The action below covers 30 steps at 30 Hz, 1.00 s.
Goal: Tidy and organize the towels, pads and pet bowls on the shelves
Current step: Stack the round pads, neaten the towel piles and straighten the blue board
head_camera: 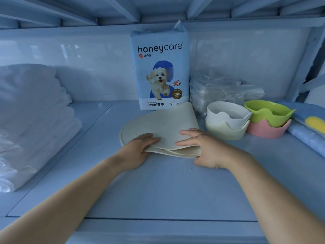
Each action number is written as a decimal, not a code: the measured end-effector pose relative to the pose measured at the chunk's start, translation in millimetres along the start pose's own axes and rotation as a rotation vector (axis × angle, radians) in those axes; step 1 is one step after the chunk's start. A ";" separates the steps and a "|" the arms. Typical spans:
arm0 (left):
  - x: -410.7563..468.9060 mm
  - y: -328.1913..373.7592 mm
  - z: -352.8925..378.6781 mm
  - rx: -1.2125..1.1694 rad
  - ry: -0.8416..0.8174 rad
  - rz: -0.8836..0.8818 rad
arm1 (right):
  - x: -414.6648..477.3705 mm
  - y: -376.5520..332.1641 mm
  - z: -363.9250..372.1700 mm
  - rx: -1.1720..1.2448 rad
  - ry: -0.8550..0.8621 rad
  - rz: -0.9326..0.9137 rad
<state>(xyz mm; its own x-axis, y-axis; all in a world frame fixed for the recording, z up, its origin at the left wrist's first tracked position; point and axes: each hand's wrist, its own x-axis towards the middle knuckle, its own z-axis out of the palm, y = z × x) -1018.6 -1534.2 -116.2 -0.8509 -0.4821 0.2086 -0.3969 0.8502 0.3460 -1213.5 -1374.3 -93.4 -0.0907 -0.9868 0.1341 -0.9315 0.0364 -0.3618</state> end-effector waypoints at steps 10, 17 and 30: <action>4.3 8.0 5.3 0.018 0.038 -0.053 | -3.1 8.1 0.4 0.057 0.096 0.025; -8.3 22.6 2.7 0.092 0.036 0.011 | -2.3 -2.7 2.9 -0.050 0.187 -0.010; -25.7 41.3 -0.8 -0.038 0.166 -0.148 | -8.9 -13.7 -4.1 0.001 0.248 0.045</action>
<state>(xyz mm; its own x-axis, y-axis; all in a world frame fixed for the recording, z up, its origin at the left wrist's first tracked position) -1012.9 -1486.8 -106.5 -0.7145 -0.6322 0.2998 -0.4977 0.7604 0.4173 -1201.4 -1365.3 -85.8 -0.2160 -0.9153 0.3399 -0.9241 0.0793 -0.3739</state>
